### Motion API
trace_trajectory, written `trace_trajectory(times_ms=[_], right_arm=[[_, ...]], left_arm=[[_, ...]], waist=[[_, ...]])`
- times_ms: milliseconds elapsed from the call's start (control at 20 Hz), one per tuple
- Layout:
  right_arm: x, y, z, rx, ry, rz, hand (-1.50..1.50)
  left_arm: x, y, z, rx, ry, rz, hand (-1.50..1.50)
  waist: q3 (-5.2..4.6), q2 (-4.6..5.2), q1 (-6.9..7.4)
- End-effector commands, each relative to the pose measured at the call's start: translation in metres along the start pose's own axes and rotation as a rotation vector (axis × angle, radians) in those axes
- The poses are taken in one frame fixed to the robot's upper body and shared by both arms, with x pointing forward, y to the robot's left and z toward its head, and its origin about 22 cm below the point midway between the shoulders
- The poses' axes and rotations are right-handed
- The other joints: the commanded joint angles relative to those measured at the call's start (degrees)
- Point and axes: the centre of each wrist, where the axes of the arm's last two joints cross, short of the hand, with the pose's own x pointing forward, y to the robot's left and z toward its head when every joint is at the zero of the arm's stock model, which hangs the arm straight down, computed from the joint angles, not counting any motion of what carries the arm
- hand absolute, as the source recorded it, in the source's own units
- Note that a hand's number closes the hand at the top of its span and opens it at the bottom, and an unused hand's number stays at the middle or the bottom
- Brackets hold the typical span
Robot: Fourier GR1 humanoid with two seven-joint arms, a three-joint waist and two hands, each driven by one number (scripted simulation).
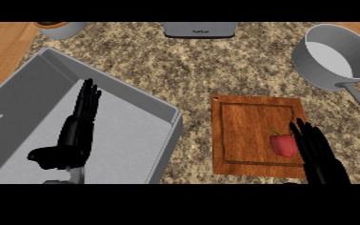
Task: Pick the bell pepper from the cutting board and place it in the pot
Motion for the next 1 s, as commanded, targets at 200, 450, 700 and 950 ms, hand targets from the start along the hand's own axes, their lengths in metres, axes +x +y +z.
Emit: trace_trajectory(times_ms=[200,450,700,950], right_arm=[[-0.006,0.018,-0.011,-0.002,-0.038,0.012,1.50],[0.016,0.019,-0.016,-0.171,-0.097,0.066,1.50],[0.011,0.027,-0.023,-0.178,-0.128,0.086,1.50],[0.011,0.018,-0.007,-0.287,-0.139,0.091,1.50]], left_arm=[[-0.017,0.010,-0.006,0.004,-0.008,-0.010,0.00],[-0.010,-0.003,0.019,-0.004,-0.009,-0.010,0.00],[0.003,-0.001,-0.008,-0.003,0.007,-0.017,0.00],[0.001,-0.001,-0.012,-0.010,-0.004,0.009,0.00]], waist=[[0.48,0.29,-0.02],[0.49,0.19,0.23],[0.49,0.25,0.14],[0.48,0.21,-0.08]])
